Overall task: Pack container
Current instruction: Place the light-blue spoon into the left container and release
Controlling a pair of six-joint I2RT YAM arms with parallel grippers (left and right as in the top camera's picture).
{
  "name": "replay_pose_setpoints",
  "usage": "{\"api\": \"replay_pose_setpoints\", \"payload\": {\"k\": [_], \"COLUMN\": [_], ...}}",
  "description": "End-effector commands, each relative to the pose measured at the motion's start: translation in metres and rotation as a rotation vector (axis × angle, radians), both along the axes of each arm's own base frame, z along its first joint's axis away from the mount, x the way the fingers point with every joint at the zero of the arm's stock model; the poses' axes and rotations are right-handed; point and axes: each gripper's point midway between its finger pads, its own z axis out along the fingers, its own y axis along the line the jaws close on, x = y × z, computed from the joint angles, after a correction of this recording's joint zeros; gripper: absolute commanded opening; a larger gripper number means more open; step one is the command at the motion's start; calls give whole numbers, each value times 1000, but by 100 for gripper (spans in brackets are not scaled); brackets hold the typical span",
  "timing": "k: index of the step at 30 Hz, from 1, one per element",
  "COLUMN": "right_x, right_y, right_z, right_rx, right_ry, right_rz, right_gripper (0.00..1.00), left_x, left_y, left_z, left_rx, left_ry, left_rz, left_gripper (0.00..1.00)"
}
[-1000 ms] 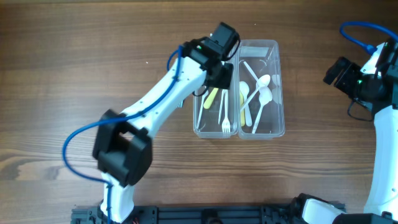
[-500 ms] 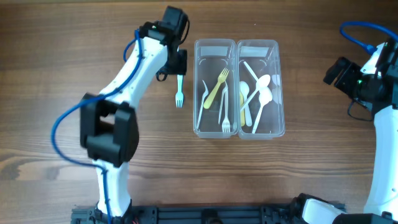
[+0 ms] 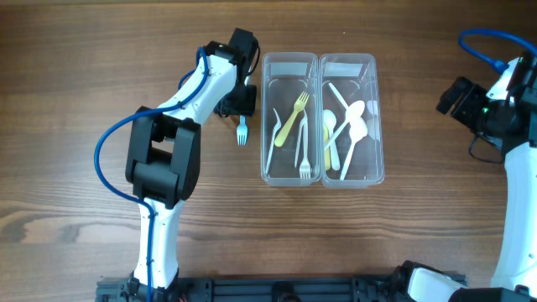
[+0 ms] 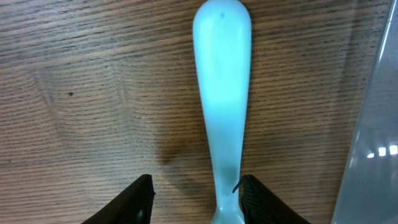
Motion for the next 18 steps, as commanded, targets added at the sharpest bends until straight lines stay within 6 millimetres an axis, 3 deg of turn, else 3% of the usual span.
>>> {"api": "replay_pose_setpoints", "payload": {"k": [1,7,13,15,18], "right_x": [0,0,0,0,0], "right_y": [1,1,1,1,1], "right_z": [-2,-2,-2,-2,-2], "right_rx": [9,8,9,8,9], "right_ry": [3,3,3,3,3], "right_rz": [2,2,2,2,1], "right_gripper": [100,100,100,100,100], "left_x": [-8,-22,-27,-27,-27], "left_y": [-6,-3,1,1,1], "left_z": [-13,-36,-41,-41,-41], "left_rx": [-17,-21,-14,-14,-14], "left_ry": [35,70,85,86,86], "left_rz": [-20,-20,-17,-17,-17], "left_gripper": [48,44,10,5,4]}}
